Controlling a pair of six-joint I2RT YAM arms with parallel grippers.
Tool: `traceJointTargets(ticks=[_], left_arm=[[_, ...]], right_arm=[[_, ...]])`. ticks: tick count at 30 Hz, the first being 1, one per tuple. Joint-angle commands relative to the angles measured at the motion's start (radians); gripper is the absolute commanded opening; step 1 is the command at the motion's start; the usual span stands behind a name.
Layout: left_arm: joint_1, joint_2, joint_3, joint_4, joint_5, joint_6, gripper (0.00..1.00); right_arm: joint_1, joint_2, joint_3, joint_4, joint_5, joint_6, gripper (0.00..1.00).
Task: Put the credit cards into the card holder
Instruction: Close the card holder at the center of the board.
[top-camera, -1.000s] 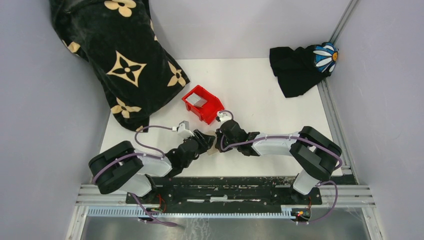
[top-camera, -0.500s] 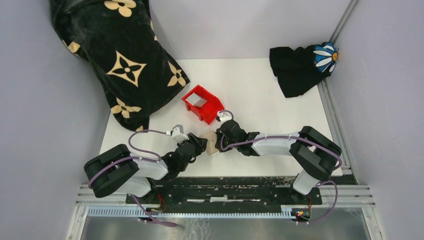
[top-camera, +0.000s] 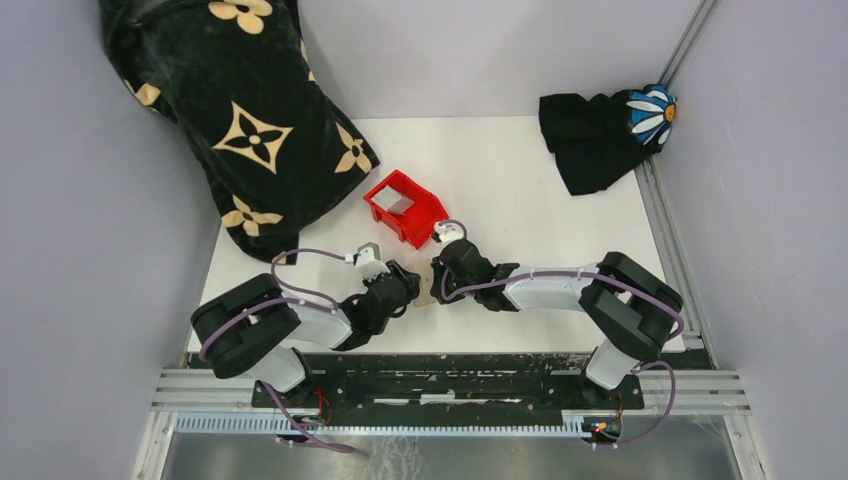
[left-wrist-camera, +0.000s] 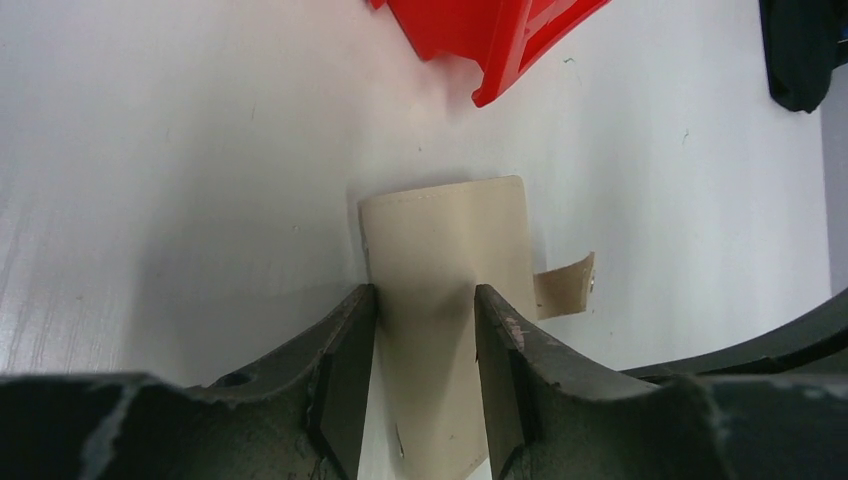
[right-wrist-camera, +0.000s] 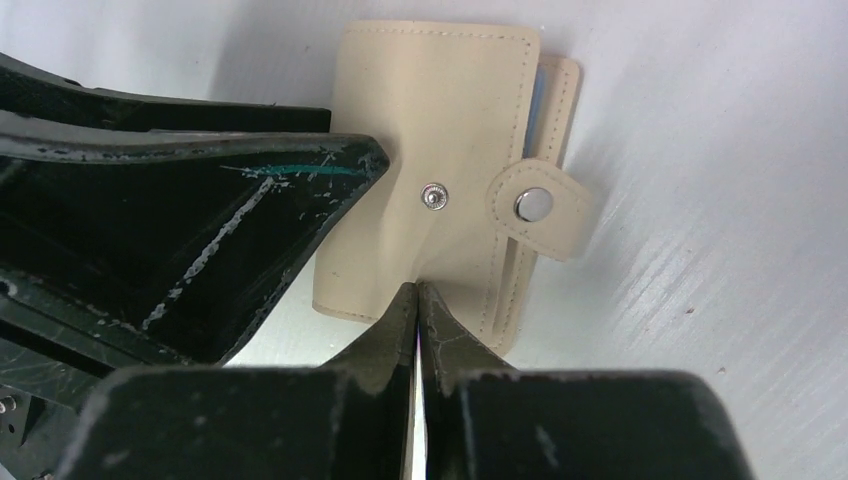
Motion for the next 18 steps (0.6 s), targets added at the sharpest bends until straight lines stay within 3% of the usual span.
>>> traceJointTargets(ticks=[1, 9, 18], left_arm=[[-0.004, 0.031, 0.03, -0.064, -0.005, 0.041, 0.46], [-0.003, 0.048, 0.035, -0.07, 0.004, 0.047, 0.34], [-0.003, 0.038, 0.039, -0.094, 0.008, 0.039, 0.34]], right_arm=[[0.006, 0.031, 0.02, -0.071, 0.021, -0.019, 0.07], [0.006, 0.015, 0.064, -0.139, 0.048, -0.053, 0.19], [0.007, -0.041, 0.172, -0.303, 0.124, -0.121, 0.28]])
